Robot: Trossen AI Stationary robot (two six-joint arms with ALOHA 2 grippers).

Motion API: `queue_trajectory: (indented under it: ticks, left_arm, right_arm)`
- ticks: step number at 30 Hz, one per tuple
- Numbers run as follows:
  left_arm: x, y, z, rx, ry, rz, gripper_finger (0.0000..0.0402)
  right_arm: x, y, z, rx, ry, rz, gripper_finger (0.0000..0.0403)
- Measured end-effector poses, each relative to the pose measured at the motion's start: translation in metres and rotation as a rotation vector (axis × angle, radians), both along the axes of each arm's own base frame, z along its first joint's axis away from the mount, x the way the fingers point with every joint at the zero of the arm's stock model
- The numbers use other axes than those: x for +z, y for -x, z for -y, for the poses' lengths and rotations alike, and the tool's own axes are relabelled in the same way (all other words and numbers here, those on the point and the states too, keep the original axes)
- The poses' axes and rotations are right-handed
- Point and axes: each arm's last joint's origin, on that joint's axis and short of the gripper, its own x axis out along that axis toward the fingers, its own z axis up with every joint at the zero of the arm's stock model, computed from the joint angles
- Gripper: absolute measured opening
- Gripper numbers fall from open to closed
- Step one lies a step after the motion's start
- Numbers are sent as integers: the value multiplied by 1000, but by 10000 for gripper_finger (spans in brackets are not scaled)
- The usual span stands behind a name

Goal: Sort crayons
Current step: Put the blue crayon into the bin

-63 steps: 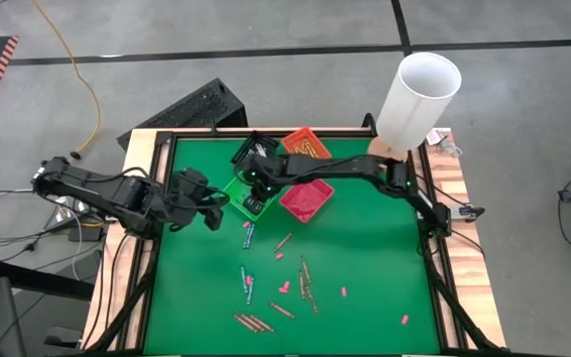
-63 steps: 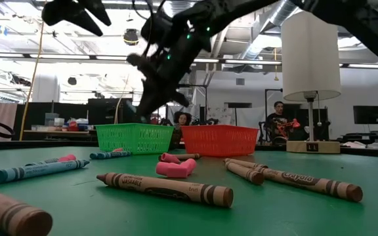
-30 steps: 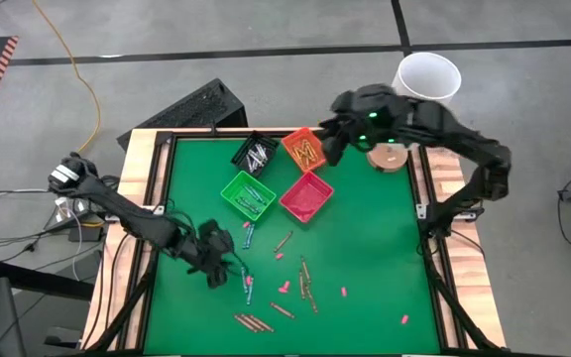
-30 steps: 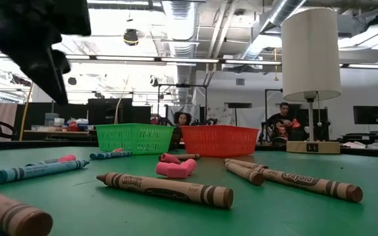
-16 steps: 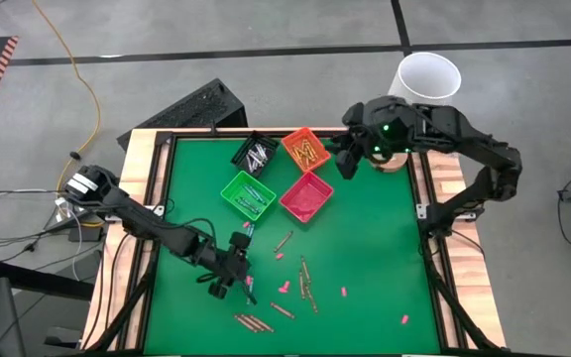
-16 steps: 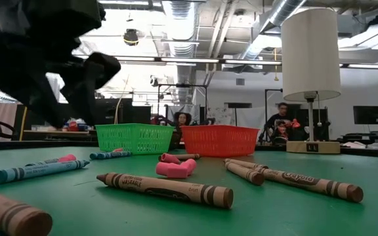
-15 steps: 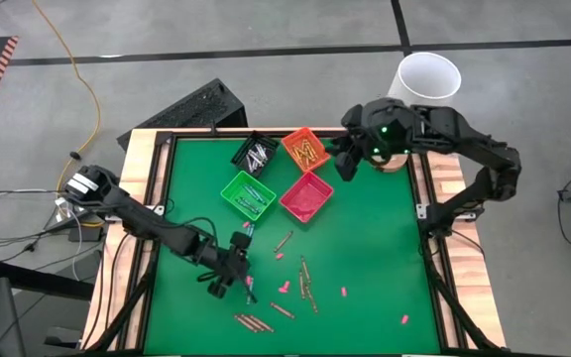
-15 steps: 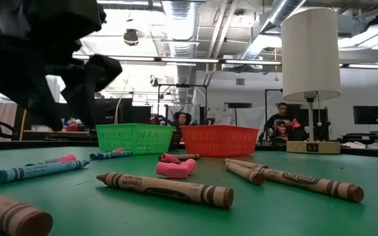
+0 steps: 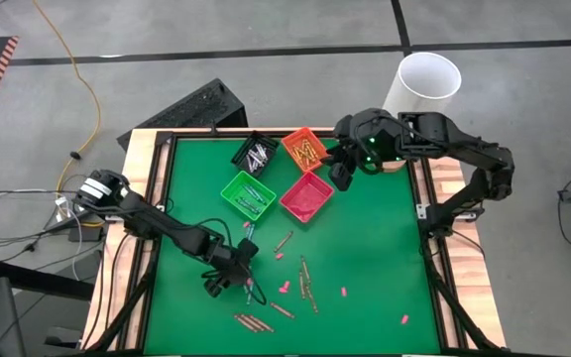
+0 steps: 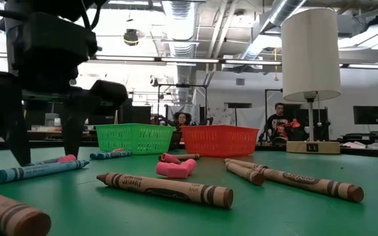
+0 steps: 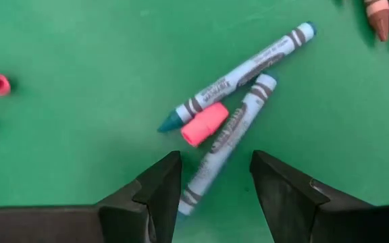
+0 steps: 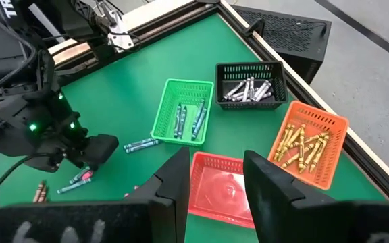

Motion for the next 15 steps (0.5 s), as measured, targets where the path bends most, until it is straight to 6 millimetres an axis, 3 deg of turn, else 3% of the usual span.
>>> queue_trajectory:
  ticks: [6, 13, 15]
  left_arm:
    - [-9, -7, 3, -54, -50, -17, 151]
    - [-12, -2, 2, -63, -69, -103, 24]
    - [-12, -2, 1, -58, -71, -101, 12]
  right_arm:
    - [0, 0, 0, 0, 0, 1, 133]
    - [0, 0, 0, 0, 0, 2, 133]
    - [0, 0, 0, 1, 1, 2, 133]
